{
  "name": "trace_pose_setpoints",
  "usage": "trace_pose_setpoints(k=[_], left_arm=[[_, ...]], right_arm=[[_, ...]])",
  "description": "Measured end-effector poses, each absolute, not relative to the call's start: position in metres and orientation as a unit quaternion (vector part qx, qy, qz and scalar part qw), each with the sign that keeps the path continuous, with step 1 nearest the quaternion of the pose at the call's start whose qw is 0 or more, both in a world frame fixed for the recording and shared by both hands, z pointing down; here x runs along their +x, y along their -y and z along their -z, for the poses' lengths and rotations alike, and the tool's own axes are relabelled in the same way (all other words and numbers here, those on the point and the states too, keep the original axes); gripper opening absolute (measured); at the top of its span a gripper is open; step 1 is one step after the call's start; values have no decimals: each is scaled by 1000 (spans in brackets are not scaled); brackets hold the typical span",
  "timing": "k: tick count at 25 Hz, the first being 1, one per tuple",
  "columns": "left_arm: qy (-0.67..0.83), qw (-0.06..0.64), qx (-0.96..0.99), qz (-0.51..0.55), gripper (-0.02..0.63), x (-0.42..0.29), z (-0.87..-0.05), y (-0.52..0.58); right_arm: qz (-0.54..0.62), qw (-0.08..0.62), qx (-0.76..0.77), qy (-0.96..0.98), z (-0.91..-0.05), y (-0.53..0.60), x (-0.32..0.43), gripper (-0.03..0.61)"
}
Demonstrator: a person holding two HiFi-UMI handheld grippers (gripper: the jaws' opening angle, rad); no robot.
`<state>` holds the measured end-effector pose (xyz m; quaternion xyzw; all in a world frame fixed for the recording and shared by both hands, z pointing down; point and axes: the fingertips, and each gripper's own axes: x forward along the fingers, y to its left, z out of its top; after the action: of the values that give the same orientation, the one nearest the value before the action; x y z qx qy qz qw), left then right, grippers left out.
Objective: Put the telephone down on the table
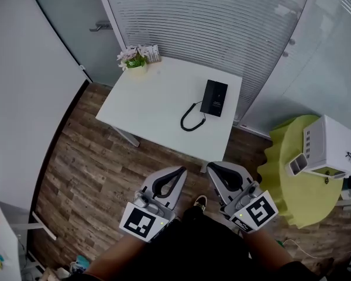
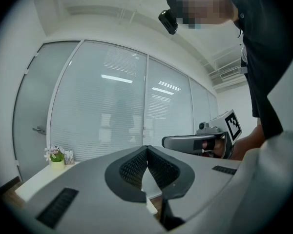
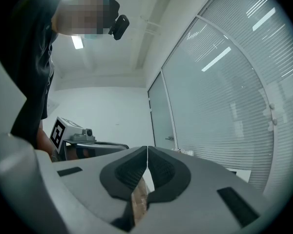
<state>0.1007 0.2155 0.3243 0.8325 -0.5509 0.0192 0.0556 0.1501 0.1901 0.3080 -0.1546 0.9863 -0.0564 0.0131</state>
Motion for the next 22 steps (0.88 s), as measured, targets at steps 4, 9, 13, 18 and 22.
trace_pose_setpoints(k=[4, 9, 13, 18, 22], left_arm=[[560, 49, 826, -27, 9, 102, -324, -190], [568, 50, 821, -30, 9, 99, -327, -168], [571, 56, 818, -33, 9, 88, -331, -149], [552, 57, 831, -31, 9, 78, -337, -118], [526, 60, 848, -27, 9, 61, -346, -85]], right_arm=[[68, 19, -167, -983, -312, -156, 158, 23], [74, 18, -164, -983, -318, -126, 161, 23], [77, 16, -165, -983, -320, -109, 153, 23], [87, 8, -179, -980, -329, -85, 141, 23], [83, 1, -213, -974, -336, -55, 130, 23]])
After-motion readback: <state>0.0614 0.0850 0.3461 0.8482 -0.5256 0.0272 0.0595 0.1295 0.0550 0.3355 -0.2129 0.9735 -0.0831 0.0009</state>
